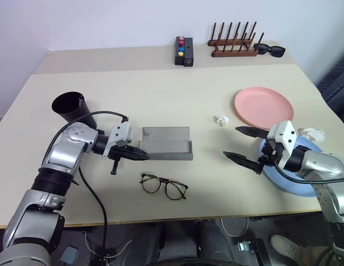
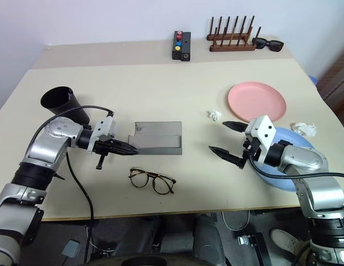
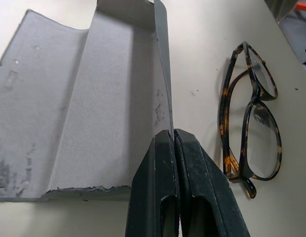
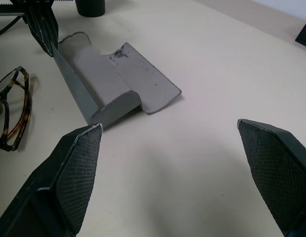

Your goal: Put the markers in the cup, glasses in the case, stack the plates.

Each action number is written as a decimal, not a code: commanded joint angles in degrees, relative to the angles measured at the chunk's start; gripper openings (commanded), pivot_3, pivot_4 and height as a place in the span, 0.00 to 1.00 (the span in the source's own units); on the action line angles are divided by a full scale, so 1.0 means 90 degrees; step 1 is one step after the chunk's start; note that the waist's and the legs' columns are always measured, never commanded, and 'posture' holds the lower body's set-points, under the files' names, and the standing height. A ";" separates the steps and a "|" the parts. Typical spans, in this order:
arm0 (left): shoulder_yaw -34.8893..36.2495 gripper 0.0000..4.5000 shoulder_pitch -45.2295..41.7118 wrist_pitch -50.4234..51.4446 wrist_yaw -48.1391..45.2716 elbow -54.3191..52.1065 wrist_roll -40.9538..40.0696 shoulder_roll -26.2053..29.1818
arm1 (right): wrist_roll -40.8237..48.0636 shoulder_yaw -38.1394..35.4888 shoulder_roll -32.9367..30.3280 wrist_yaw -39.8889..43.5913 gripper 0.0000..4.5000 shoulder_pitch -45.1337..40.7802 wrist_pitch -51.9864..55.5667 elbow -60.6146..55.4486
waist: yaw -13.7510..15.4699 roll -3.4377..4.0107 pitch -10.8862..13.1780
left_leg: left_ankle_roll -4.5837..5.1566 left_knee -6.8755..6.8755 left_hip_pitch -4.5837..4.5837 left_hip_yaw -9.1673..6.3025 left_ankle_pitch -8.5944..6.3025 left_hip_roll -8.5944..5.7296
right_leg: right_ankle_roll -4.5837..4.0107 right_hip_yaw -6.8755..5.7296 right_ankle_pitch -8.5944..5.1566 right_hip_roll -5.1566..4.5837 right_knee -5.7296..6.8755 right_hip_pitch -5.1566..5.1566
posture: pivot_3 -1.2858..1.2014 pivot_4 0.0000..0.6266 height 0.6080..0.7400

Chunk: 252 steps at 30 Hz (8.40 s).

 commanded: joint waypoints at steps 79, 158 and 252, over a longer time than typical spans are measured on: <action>-0.2078 0.86 -0.0847 0.0108 -0.0708 0.0128 -0.0777 0.0078 | 0.0207 -0.0649 -0.0574 0.0591 1.00 0.0724 -0.0042 -0.0174 | 0.0019 0.0001 -0.0001 | 0.0004 0.0001 0.0004 0.0003 -0.0002 0.0000 | 0.0001 0.0000 0.0000 -0.0002 -0.0006 0.0008 | 0.52 0.24 1.00; -0.0248 0.86 0.0689 0.1116 -0.0454 -0.2721 -0.1410 0.1559 | 0.0698 0.0647 -0.0101 0.0566 1.00 0.0649 0.0619 -0.1125 | 0.0152 0.0003 0.0000 | 0.0017 -0.0013 0.0013 0.0009 -0.0011 0.0004 | -0.0001 0.0002 0.0000 -0.0003 -0.0032 0.0023 | 0.52 0.24 1.00; 0.0559 0.86 0.0934 0.1850 0.0290 -0.3504 -0.2082 0.1531 | -0.0209 0.0751 0.0167 0.0991 1.00 -0.0184 -0.0718 0.0411 | 0.0164 -0.0002 0.0002 | 0.0008 0.0013 0.0006 0.0008 -0.0008 0.0004 | 0.0000 0.0003 0.0000 0.0002 -0.0013 0.0017 | 0.52 0.24 1.00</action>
